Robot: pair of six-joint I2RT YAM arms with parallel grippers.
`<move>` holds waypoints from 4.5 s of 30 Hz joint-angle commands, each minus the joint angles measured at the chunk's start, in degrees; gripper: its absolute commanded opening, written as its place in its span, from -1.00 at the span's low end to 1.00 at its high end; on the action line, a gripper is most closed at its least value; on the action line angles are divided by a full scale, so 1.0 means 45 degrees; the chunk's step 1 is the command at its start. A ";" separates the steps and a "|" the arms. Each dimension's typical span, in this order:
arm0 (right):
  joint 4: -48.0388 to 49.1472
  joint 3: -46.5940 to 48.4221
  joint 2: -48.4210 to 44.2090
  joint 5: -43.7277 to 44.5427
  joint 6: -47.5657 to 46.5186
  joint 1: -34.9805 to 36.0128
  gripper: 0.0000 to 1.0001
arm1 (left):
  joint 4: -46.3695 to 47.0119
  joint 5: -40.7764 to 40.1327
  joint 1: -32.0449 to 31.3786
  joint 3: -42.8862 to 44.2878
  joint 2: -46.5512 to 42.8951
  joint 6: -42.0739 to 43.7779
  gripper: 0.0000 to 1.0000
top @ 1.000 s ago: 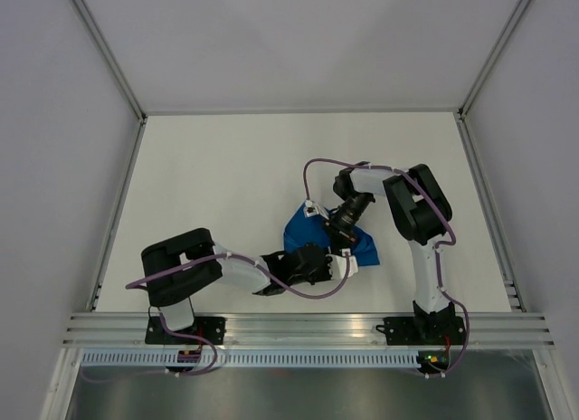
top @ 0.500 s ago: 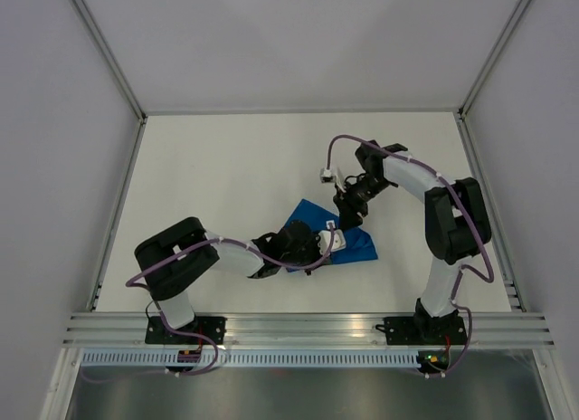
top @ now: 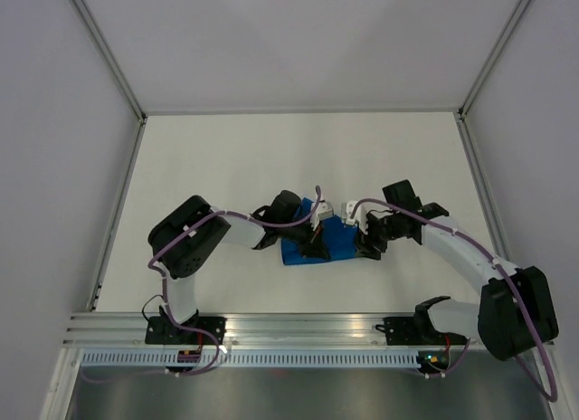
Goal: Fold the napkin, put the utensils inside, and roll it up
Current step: Roll the napkin with the utensil
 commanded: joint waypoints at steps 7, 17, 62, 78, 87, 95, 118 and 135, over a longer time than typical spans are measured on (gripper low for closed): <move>0.5918 -0.3472 -0.1352 0.3515 0.0888 0.4338 0.25 | -0.3294 0.1632 0.0569 0.0960 0.2222 -0.0923 -0.95; 0.7270 -0.3650 0.0209 0.5079 0.1278 0.5905 0.08 | -0.3705 0.1984 0.0588 0.1489 0.2673 -0.1099 -0.95; -0.4738 0.5956 1.0502 -0.0642 -0.2490 0.1571 -0.93 | 0.1565 -0.9669 -0.1477 -0.4195 -0.7171 0.1865 0.02; -0.5327 0.6897 1.1714 -0.0486 -0.2393 0.1335 -0.92 | 0.3188 -1.2058 -0.5407 -0.2321 -0.2018 0.8000 0.36; -0.5620 0.7249 1.2085 -0.0545 -0.2412 0.1238 -0.92 | 0.2410 -1.1376 -0.5584 -0.1500 -0.0765 0.8550 0.34; -0.6069 0.7581 1.2398 -0.0681 -0.2725 0.1101 -0.92 | 0.0631 -1.0262 -0.5115 -0.1460 -0.0432 0.6832 -0.11; -0.6343 0.7737 1.1111 -0.1384 -0.2588 0.0828 0.21 | -0.3119 -0.5068 -0.3006 0.0004 0.0505 0.3687 -0.95; -0.0918 0.3822 0.3674 -0.1835 0.0204 -0.1907 0.24 | -0.4623 0.0282 -0.0721 0.1546 0.1715 0.1754 -0.95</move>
